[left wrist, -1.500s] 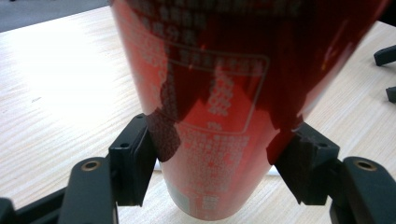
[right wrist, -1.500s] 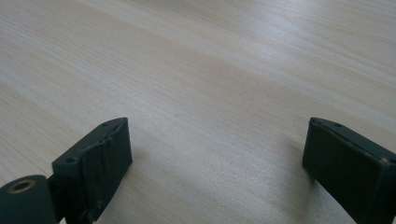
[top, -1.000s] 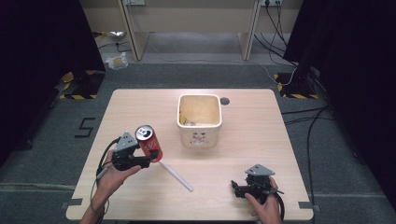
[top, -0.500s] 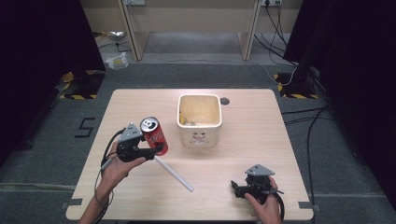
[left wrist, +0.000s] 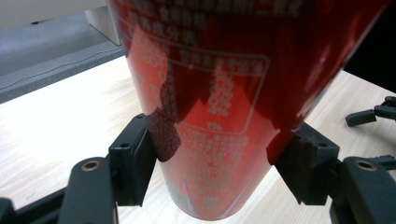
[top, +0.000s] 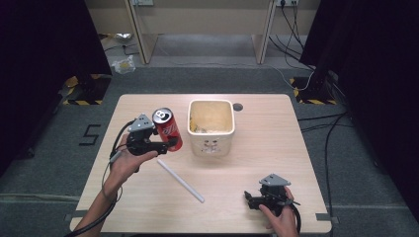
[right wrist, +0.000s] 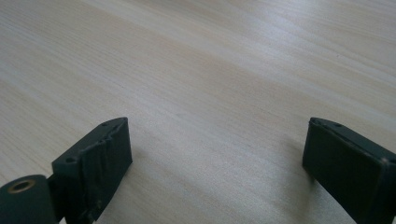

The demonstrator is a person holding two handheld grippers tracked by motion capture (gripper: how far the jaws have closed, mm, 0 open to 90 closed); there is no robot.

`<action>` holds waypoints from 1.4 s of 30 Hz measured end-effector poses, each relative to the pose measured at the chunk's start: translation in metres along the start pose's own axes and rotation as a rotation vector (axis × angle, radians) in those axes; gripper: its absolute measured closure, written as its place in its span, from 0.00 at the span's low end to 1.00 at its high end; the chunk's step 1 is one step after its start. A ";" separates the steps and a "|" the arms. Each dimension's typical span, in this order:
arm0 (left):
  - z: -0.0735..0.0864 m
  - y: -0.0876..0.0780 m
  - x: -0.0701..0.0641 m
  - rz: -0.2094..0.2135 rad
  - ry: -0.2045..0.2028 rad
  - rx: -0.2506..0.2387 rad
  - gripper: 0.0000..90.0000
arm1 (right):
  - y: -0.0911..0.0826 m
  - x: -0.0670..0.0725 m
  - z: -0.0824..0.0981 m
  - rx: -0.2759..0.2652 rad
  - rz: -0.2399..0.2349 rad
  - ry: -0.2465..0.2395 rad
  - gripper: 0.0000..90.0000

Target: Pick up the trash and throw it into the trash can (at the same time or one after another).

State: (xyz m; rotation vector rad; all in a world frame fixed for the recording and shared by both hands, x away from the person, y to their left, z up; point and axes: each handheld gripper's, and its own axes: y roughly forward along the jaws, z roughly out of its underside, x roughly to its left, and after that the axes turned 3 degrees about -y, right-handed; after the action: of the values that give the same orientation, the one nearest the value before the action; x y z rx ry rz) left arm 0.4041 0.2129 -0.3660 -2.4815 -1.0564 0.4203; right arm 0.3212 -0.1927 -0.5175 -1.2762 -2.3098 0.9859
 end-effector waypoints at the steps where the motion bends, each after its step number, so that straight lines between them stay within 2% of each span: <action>1: -0.002 0.001 0.000 0.003 0.000 0.000 0.38 | 0.000 0.000 0.000 0.001 0.000 0.006 0.09; 9: -0.020 0.008 0.000 0.003 0.013 -0.009 0.38 | 0.000 0.000 0.000 -0.001 0.000 0.003 0.09; 23: -0.055 0.037 -0.003 0.023 0.004 -0.025 0.38 | 0.000 0.000 0.000 -0.001 -0.001 0.005 0.09; 31: -0.065 0.056 -0.002 0.016 0.000 -0.018 0.38 | 0.000 0.000 0.000 0.000 0.000 0.004 0.09; 42: -0.067 0.081 -0.001 0.020 -0.014 0.001 0.38 | 0.000 0.000 0.000 -0.002 -0.003 -0.003 0.09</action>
State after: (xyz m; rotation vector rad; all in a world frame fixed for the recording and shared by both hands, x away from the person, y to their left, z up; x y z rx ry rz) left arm 0.4807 0.1444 -0.3462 -2.4936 -1.0375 0.4449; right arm 0.3212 -0.1925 -0.5174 -1.2729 -2.3149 0.9862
